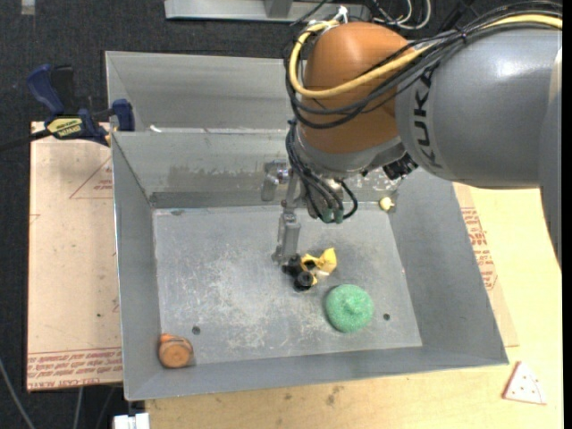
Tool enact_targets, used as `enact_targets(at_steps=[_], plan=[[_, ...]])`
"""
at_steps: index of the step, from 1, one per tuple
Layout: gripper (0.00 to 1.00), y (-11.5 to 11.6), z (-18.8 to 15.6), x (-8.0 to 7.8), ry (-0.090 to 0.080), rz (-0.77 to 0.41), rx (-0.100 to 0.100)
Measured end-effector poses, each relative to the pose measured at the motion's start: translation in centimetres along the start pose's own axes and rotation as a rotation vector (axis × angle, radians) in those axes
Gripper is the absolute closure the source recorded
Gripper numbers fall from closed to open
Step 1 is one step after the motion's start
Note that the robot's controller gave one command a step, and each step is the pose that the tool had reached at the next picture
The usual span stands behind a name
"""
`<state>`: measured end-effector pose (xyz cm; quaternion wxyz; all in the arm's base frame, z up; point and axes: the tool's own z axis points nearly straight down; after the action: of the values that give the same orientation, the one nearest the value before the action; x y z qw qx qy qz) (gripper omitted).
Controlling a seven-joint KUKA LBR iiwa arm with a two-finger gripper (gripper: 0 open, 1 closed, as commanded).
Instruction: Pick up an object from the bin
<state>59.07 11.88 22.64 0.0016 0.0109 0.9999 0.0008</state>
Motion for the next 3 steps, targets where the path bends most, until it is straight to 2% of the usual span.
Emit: enact_targets(at_steps=[1, 2, 3], plan=[[0.00, -4.3, -1.0, 1.9, 0.003, -0.013, 0.001], [0.00, -7.6, 0.7, 2.8, 0.000, -0.156, 0.001], [0.00, -9.2, 4.6, 2.8, 0.000, -0.324, 0.001]])
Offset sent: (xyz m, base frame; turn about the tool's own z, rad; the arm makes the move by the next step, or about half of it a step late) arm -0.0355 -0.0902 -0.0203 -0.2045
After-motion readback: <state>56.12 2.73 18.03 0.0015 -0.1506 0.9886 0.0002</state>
